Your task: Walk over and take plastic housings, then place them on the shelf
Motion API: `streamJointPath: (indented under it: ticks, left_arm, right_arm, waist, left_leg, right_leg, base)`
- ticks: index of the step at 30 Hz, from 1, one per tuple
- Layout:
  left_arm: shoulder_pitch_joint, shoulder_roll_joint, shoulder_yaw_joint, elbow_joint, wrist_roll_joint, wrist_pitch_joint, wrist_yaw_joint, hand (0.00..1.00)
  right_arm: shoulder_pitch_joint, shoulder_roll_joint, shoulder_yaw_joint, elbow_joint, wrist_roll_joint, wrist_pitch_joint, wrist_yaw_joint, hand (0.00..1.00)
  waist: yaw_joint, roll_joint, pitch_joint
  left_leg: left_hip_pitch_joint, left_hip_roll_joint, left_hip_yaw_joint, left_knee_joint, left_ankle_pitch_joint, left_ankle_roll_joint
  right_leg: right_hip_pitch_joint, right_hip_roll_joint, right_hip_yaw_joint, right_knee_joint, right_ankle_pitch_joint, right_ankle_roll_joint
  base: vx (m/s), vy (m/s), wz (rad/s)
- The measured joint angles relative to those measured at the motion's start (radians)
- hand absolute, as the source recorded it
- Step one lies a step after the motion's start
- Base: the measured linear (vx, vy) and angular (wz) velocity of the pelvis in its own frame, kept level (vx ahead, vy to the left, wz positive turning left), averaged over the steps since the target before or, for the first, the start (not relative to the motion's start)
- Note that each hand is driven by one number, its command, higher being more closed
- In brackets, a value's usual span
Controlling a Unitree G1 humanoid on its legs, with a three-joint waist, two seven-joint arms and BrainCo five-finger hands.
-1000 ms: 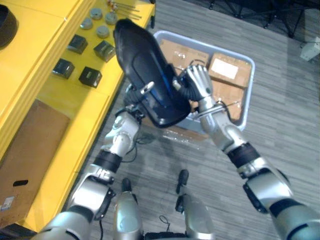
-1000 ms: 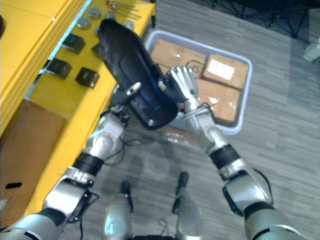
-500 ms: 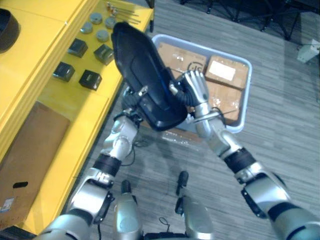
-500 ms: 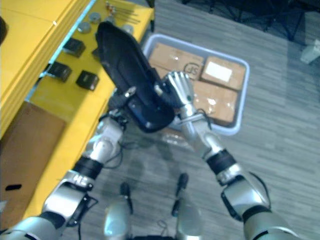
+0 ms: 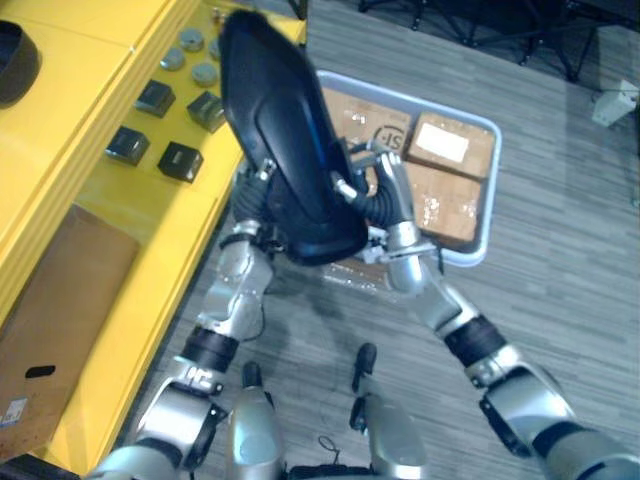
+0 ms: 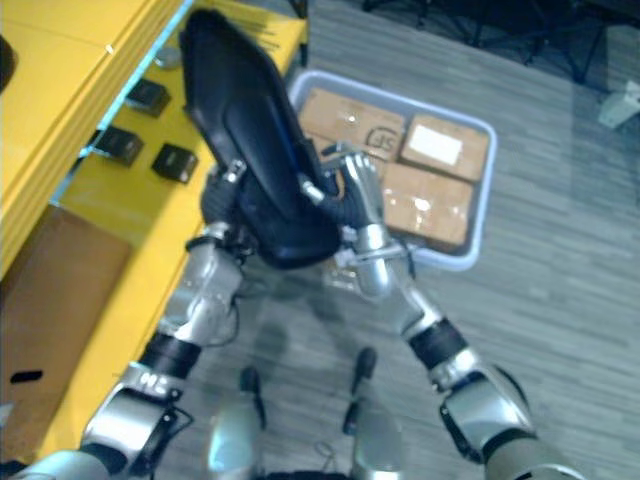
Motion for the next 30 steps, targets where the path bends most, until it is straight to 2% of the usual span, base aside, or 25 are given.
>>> streamJointPath:
  ticks: [1, 3, 4, 9, 12, 16, 18, 21, 24, 28, 30]
  left_arm:
    - [0.022, -0.017, 0.032, -0.032, 0.088, -0.003, 0.024, 1.00]
    - [0.051, -0.031, 0.066, -0.041, 0.184, -0.005, 0.055, 1.00]
    - [0.100, -0.031, 0.092, -0.044, 0.247, -0.005, 0.076, 1.00]
    - [0.226, -0.040, 0.146, -0.073, 0.418, 0.017, 0.146, 1.00]
    - [0.273, -0.063, 0.170, -0.081, 0.536, 0.045, 0.183, 1.00]
    - [0.339, -0.075, 0.186, -0.082, 0.610, 0.056, 0.228, 1.00]
    - [0.376, -0.077, 0.215, -0.082, 0.617, 0.057, 0.256, 1.00]
    - [0.407, -0.078, 0.248, -0.082, 0.617, 0.048, 0.284, 1.00]
    - [0.445, -0.093, 0.269, -0.081, 0.607, 0.000, 0.294, 1.00]
    - [0.469, -0.147, 0.252, -0.081, 0.588, -0.080, 0.304, 1.00]
    - [0.476, -0.165, 0.232, -0.084, 0.540, -0.123, 0.308, 1.00]
  right_arm:
    - [0.029, 0.007, -0.018, -0.066, 0.034, -0.028, 0.028, 0.00]
    - [0.051, 0.007, -0.049, -0.124, 0.092, -0.054, 0.061, 0.00]
    - [0.066, 0.007, -0.106, -0.161, 0.156, -0.072, 0.085, 0.00]
    - [0.088, -0.001, -0.288, -0.268, 0.387, -0.100, 0.151, 0.00]
    - [0.145, -0.015, -0.351, -0.304, 0.543, -0.106, 0.251, 0.00]
    - [0.293, -0.016, -0.430, -0.338, 0.767, -0.105, 0.410, 0.00]
    - [0.385, -0.013, -0.472, -0.338, 0.873, -0.105, 0.473, 0.00]
    - [0.498, 0.004, -0.527, -0.335, 0.939, -0.105, 0.514, 0.00]
    - [0.609, 0.050, -0.559, -0.302, 0.995, -0.113, 0.540, 0.00]
    - [0.670, 0.109, -0.587, -0.199, 1.075, -0.140, 0.567, 0.00]
    - [0.683, 0.143, -0.600, -0.176, 1.086, -0.168, 0.574, 0.00]
  waist:
    - [-0.001, 0.000, -0.019]
    - [-0.002, 0.002, -0.055]
    - [-0.003, 0.005, -0.098]
    - [-0.004, 0.015, -0.159]
    - [-0.005, 0.015, -0.185]
    - [-0.012, 0.012, -0.213]
    - [-0.024, 0.011, -0.229]
    - [-0.035, 0.016, -0.237]
    - [-0.047, 0.017, -0.237]
    - [-0.057, 0.035, -0.221]
    - [-0.058, 0.035, -0.190]
  left_leg:
    - [0.005, 0.000, 0.006, -0.001, -0.004, 0.000]
    - [0.007, 0.000, 0.013, -0.001, -0.008, 0.000]
    - [0.012, 0.001, 0.023, -0.001, -0.014, 0.001]
    - [0.041, 0.003, 0.045, 0.009, -0.035, 0.001]
    - [0.040, 0.008, 0.052, 0.028, -0.054, 0.002]
    - [0.041, 0.017, 0.059, 0.044, -0.073, 0.001]
    - [0.042, 0.020, 0.061, 0.044, -0.075, -0.001]
    - [0.044, 0.020, 0.063, 0.041, -0.076, -0.002]
    - [0.054, 0.023, 0.078, 0.043, -0.085, -0.002]
    - [0.008, 0.040, 0.064, 0.129, -0.126, 0.005]
    - [0.001, 0.018, 0.049, 0.148, -0.134, 0.015]
  right_leg:
    - [0.000, 0.000, 0.003, 0.000, -0.003, 0.003]
    - [-0.001, -0.001, 0.005, -0.001, -0.006, 0.005]
    - [-0.001, -0.001, 0.012, -0.005, -0.008, 0.006]
    - [0.015, -0.001, 0.034, -0.005, -0.021, 0.020]
    - [0.016, 0.000, 0.045, -0.006, -0.023, 0.022]
    - [0.019, 0.007, 0.055, -0.010, -0.026, 0.026]
    - [0.019, 0.010, 0.056, -0.012, -0.025, 0.024]
    - [0.019, 0.011, 0.059, -0.011, -0.023, 0.023]
    - [0.016, 0.011, 0.073, -0.003, -0.027, 0.025]
    - [-0.056, 0.001, 0.085, 0.148, -0.106, 0.029]
    - [-0.093, -0.028, 0.088, 0.250, -0.159, 0.037]
  base:
    - [0.00, 0.029, -0.07]
    - [0.01, 0.031, -0.11]
    - [0.02, 0.031, -0.14]
    - [0.01, 0.034, -0.14]
    - [-0.01, 0.033, -0.11]
    - [0.01, 0.019, -0.08]
    - [0.05, 0.004, -0.01]
    - [0.05, 0.011, -0.02]
    - [0.00, 0.019, -0.11]
    - [-0.06, 0.061, 0.01]
    - [-0.08, 0.055, 0.16]
